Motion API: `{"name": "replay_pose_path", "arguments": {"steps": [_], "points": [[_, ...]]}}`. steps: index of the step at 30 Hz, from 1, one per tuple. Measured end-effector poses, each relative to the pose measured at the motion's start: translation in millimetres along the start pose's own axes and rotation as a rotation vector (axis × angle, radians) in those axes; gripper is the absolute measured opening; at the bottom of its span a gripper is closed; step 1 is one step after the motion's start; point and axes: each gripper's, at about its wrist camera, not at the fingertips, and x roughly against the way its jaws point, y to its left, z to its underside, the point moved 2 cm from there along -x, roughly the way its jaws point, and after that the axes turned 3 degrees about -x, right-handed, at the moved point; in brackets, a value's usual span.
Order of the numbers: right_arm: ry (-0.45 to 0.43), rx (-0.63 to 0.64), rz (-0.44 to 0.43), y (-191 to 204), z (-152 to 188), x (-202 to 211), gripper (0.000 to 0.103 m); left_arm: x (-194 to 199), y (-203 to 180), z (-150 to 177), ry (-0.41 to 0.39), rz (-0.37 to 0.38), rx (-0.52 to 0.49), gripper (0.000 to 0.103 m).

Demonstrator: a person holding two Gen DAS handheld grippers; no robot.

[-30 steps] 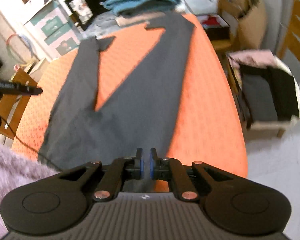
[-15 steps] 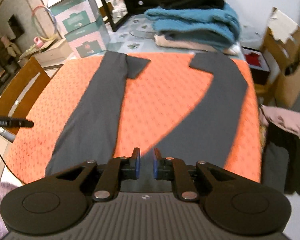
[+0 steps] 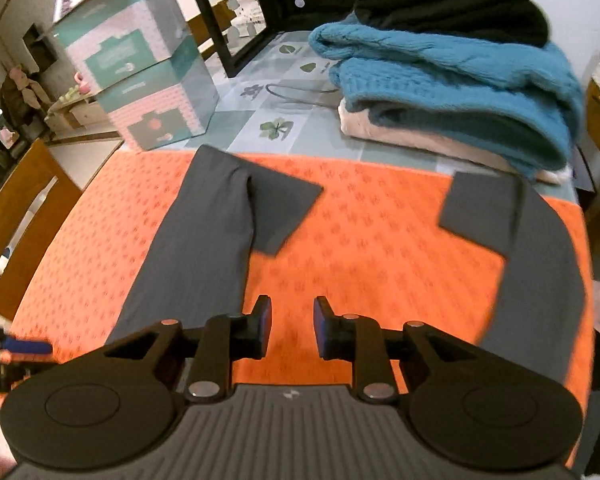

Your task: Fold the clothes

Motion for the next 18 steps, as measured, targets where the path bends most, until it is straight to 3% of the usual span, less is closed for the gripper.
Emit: {"name": "replay_pose_path", "arguments": {"steps": [14, 16, 18], "points": [[0.066, -0.002, 0.040, -4, -80, -135, 0.036, -70, -18, -45, 0.067, 0.034, -0.124, 0.047], [0.068, -0.003, 0.042, -3, -85, -147, 0.042, -76, -20, -48, 0.073, 0.044, -0.136, 0.047], [0.052, 0.001, 0.029, 0, -91, -152, 0.054, -82, -21, -52, 0.077, 0.054, -0.149, 0.047]]}}
